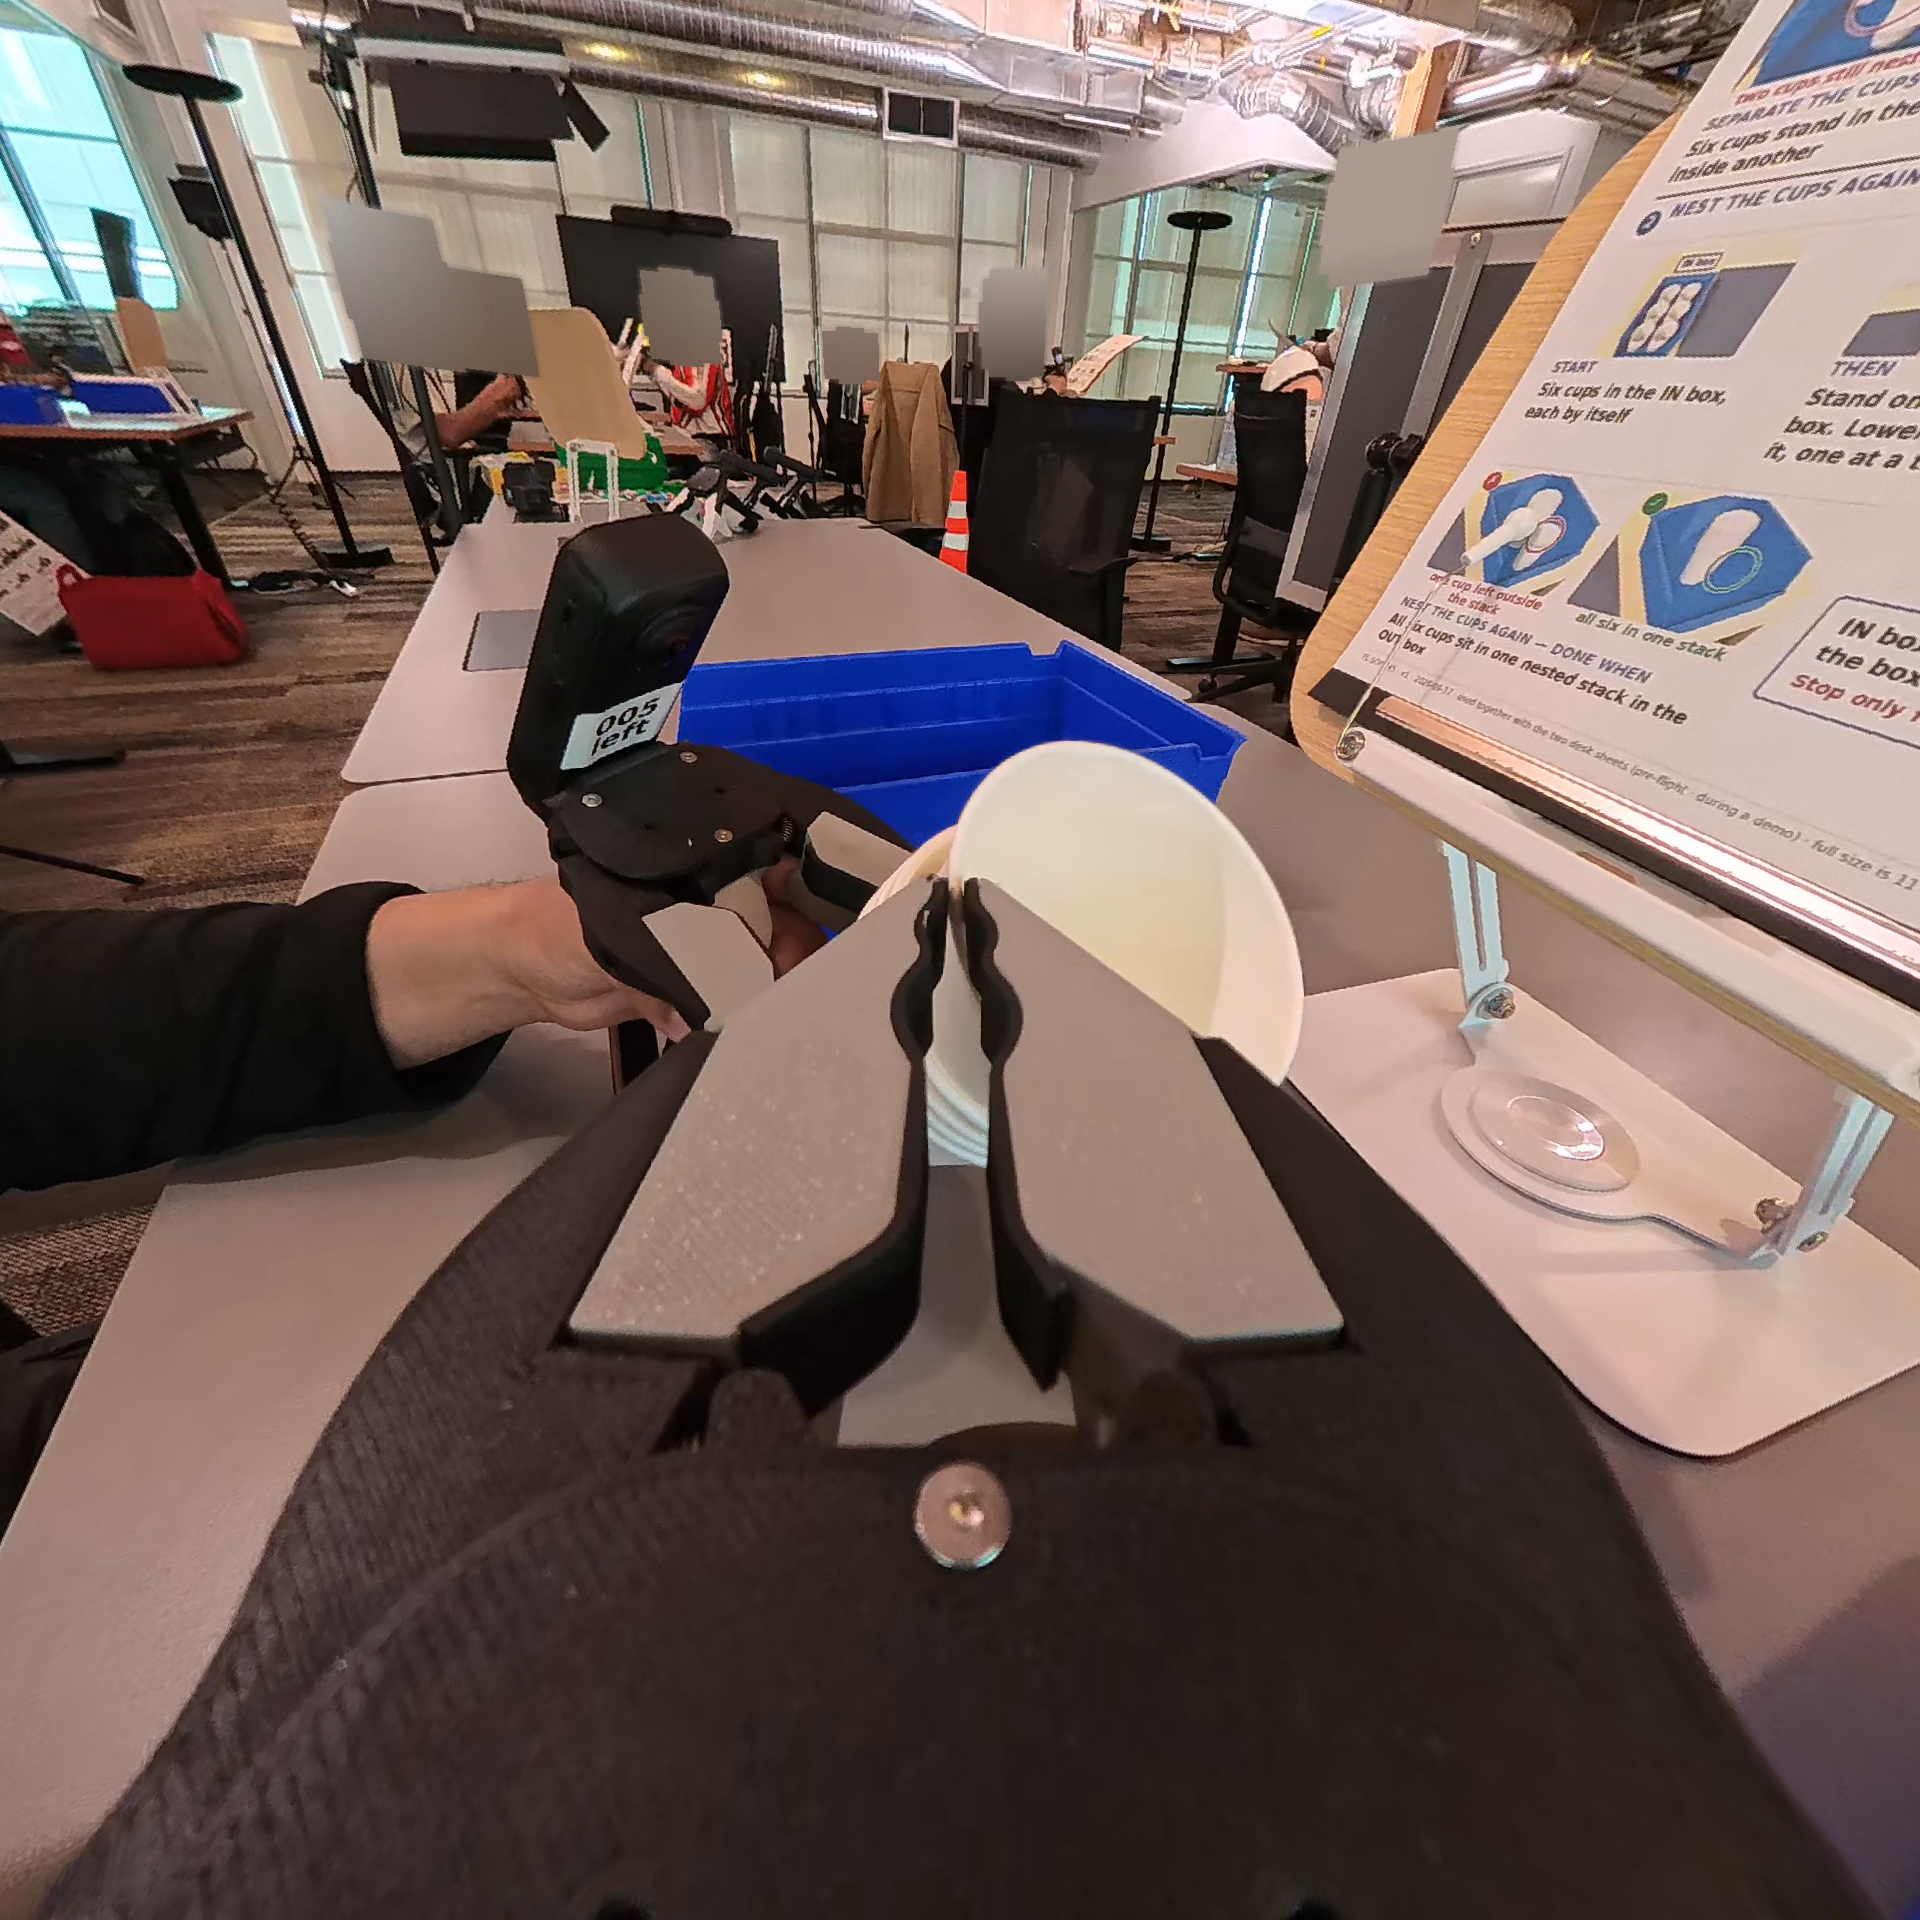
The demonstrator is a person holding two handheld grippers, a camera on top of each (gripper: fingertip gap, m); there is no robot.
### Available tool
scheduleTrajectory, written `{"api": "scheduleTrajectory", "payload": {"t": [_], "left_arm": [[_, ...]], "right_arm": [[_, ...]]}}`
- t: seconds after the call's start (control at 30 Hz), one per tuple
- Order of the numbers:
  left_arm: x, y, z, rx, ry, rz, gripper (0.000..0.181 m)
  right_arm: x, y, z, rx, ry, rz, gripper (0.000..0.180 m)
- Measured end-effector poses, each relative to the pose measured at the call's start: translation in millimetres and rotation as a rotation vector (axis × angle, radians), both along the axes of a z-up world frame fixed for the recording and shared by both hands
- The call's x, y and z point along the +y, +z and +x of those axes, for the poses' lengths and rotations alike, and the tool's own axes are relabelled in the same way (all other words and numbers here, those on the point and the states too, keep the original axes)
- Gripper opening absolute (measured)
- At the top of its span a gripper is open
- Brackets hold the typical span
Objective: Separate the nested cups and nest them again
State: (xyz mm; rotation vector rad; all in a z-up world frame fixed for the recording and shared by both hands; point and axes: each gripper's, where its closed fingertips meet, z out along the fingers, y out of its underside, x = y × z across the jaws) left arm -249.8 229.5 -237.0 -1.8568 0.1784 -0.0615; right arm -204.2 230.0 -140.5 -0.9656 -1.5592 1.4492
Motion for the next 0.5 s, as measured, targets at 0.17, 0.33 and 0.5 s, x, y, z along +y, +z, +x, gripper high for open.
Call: {"api": "scheduleTrajectory", "payload": {"t": [0.17, 0.33, 0.5], "left_arm": [[0.0, -1.4, -1.7, -0.002, 0.007, -0.006, 0.085], [0.0, -2.5, -1.6, 0.005, 0.009, -0.012, 0.085], [-0.2, -3.3, -1.8, 0.006, 0.009, -0.017, 0.085]], "right_arm": [[0.3, -1.4, -0.2, -0.005, 0.001, 0.000, 0.000], [2.6, -1.8, -0.6, -0.004, -0.004, -0.013, 0.000], [1.6, -3.2, -1.2, -0.007, -0.001, -0.009, 0.000]]}}
